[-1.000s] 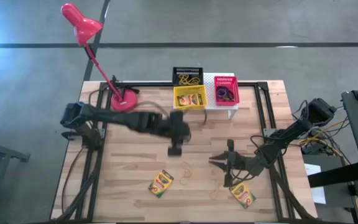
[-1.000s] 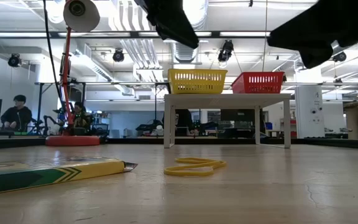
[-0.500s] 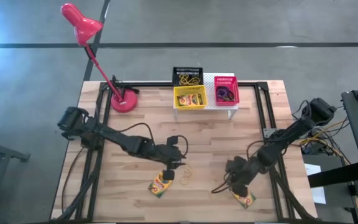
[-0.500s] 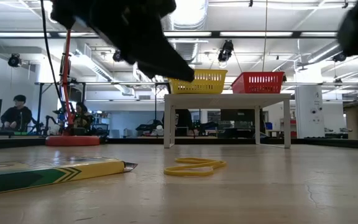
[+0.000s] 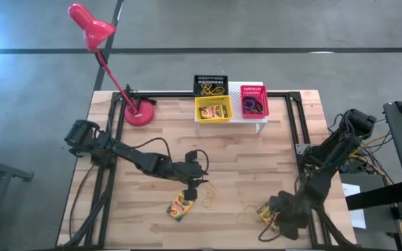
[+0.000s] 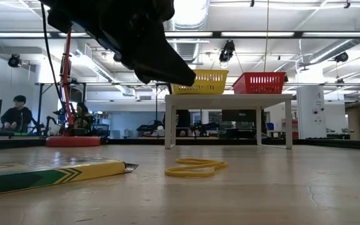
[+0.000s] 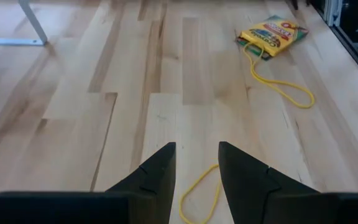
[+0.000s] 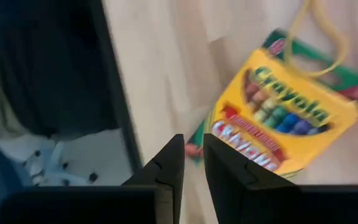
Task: Pick & Place Office Desk Supplies
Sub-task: Put the yellow crayon box into the yellow bin on the shelf
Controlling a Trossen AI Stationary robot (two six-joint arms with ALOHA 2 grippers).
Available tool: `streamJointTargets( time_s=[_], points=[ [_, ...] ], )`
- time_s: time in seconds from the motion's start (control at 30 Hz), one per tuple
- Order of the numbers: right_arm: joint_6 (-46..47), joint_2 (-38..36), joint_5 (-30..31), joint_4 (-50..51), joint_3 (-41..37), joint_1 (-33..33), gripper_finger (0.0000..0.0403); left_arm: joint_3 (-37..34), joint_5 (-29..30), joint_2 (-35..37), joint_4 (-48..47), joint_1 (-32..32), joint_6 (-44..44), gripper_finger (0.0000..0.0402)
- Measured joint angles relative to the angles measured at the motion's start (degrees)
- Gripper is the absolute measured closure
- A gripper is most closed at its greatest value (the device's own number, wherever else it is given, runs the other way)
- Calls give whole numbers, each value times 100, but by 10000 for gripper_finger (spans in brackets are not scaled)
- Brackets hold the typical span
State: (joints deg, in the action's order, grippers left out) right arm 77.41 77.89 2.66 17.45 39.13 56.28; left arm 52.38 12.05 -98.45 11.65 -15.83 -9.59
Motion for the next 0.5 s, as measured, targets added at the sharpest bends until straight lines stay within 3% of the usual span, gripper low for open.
streamJointTargets(
  time_s=[0.27, 0.5],
  points=[
    [-449, 2, 224, 6, -372, -3, 356, 4, 42, 0, 32, 18, 75, 276],
    [-1476, 134, 546, -21, -415, -63, 355, 4, 43, 0, 32, 20, 77, 276]
  ],
)
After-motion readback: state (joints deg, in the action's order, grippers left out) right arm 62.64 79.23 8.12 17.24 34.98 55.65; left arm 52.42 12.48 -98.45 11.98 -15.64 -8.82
